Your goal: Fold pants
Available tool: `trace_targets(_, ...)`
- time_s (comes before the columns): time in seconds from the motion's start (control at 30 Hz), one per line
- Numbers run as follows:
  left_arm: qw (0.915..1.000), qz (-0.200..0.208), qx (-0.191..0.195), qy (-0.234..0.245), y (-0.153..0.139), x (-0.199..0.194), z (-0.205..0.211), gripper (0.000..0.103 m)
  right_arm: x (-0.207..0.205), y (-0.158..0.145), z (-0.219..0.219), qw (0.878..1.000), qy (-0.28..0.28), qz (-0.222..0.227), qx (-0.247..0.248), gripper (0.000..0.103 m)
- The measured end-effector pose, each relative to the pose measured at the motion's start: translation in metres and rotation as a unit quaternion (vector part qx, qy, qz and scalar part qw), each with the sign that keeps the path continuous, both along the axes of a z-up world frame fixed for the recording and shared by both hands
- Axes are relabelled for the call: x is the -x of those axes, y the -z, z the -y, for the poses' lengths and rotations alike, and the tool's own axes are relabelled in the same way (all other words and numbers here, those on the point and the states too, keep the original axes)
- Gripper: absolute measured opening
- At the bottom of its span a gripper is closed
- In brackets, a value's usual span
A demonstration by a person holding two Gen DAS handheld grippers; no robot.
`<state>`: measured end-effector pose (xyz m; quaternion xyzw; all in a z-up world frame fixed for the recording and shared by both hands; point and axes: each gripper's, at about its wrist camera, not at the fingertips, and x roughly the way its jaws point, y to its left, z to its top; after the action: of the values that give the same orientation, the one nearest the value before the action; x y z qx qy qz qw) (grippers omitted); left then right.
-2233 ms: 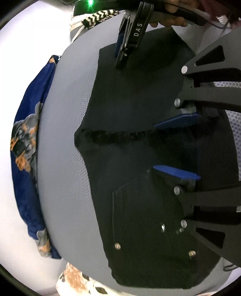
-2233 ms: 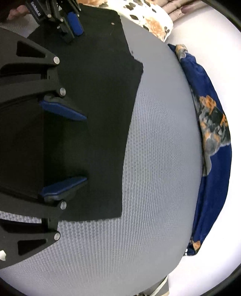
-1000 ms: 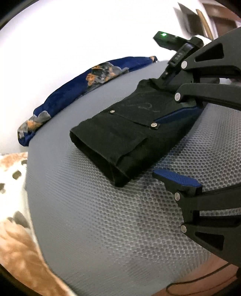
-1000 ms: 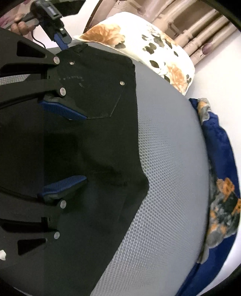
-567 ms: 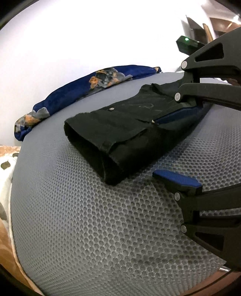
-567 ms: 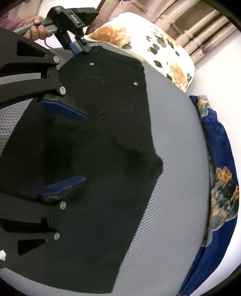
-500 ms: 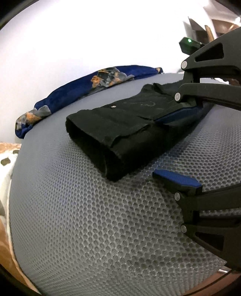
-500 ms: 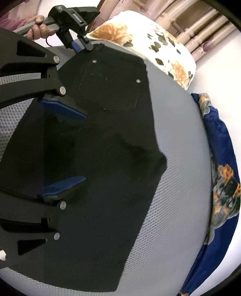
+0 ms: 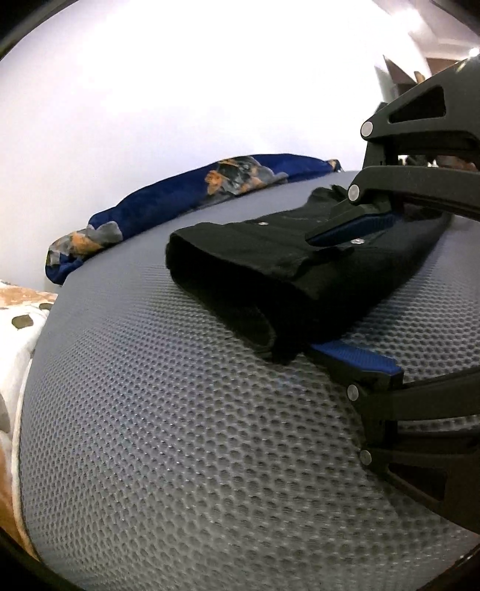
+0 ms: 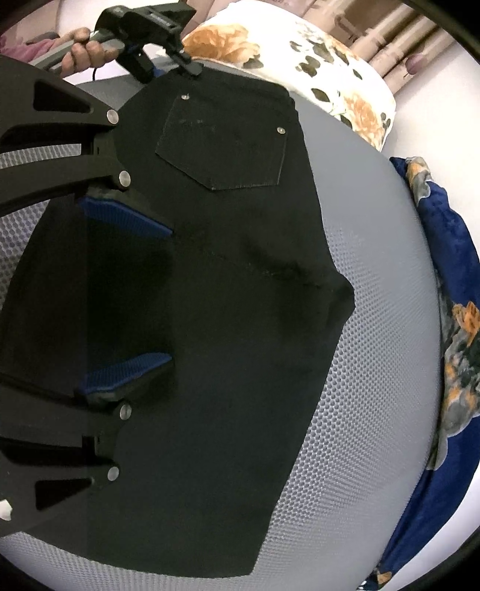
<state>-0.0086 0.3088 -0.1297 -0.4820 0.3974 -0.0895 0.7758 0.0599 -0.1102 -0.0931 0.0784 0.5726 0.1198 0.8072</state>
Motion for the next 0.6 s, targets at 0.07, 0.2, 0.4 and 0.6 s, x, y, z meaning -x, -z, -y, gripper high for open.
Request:
trace_targets(0.07, 1.0, 0.004, -0.002, 0.001, 0.0, -0.003, -0.001, 0.053, -0.001, 0.001, -0.002, 1.0, 0.001, -0.003, 0.005, 0.063)
trace_targets(0.2, 0.9994, 0.008, -0.033, 0.01, -0.006, -0.011, 0.005, 0.056, -0.003, 0.002, -0.004, 1.0, 0.005, -0.002, 0.01, 0.065)
trace_targets(0.4, 0.9966, 0.018, -0.076, 0.029, -0.012, -0.016, 0.016, 0.057, -0.004, 0.004, -0.009, 1.0, 0.012, 0.003, 0.01, 0.069)
trace_targets(0.6, 0.9983, 0.018, -0.05, 0.024, -0.009, -0.018, 0.011, 0.057, -0.006, 0.005, -0.007, 1.0, 0.017, 0.005, 0.002, 0.07)
